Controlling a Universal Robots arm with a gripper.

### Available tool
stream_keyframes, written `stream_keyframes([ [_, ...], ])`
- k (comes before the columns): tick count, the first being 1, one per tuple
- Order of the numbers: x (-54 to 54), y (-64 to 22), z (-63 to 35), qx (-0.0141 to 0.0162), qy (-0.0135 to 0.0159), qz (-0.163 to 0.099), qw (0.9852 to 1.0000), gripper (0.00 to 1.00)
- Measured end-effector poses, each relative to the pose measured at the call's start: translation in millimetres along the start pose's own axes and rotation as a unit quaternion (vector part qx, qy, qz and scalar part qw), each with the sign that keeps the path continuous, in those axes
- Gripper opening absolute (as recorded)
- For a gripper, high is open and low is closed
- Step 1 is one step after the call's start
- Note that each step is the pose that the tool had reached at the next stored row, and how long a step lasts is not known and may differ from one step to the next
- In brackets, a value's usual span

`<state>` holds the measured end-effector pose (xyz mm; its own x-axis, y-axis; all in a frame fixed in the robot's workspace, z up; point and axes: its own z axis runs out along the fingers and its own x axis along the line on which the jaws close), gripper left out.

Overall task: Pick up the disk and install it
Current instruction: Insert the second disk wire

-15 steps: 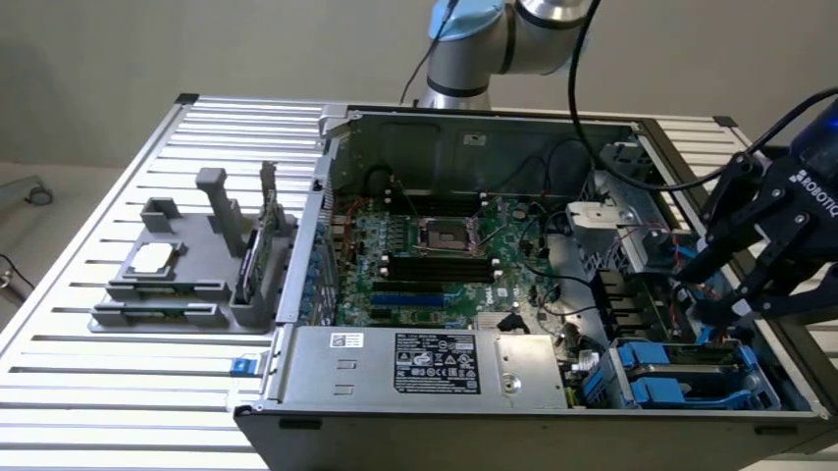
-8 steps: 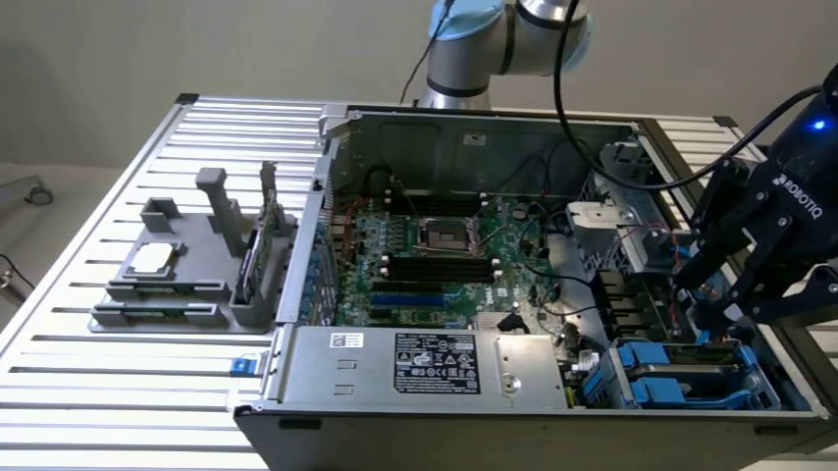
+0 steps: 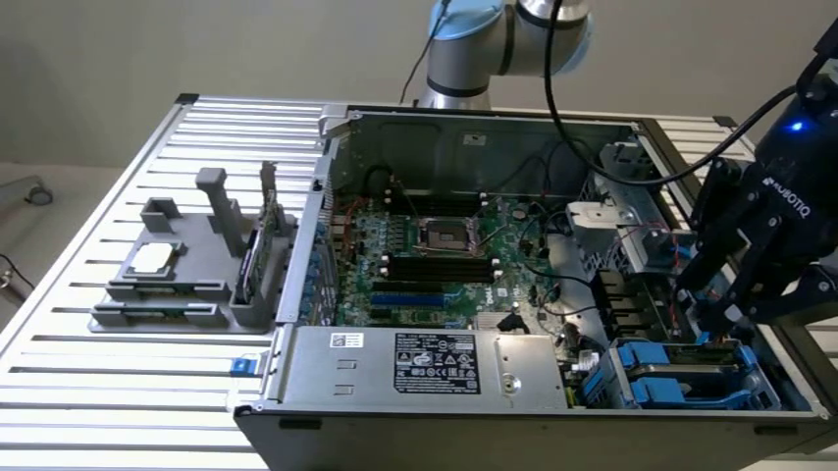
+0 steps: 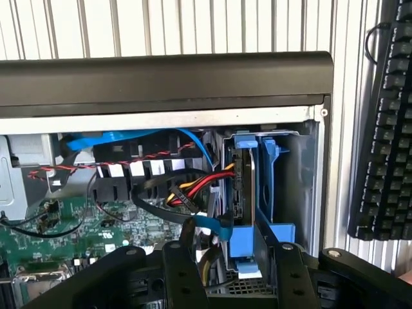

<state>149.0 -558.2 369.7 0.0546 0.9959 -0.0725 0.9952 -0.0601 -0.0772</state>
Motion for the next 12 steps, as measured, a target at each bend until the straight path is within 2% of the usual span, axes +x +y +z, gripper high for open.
stream_keyframes([
  [4,-0.2,-5.5,0.5,-0.0093,-0.0025,0.001,1.0,0.49],
  [10,-0.1,-8.2,1.2,-0.0272,-0.0052,0.002,0.9996,0.49],
  [12,-0.1,-9.8,1.8,-0.0312,-0.0057,0.003,0.9995,0.49],
])
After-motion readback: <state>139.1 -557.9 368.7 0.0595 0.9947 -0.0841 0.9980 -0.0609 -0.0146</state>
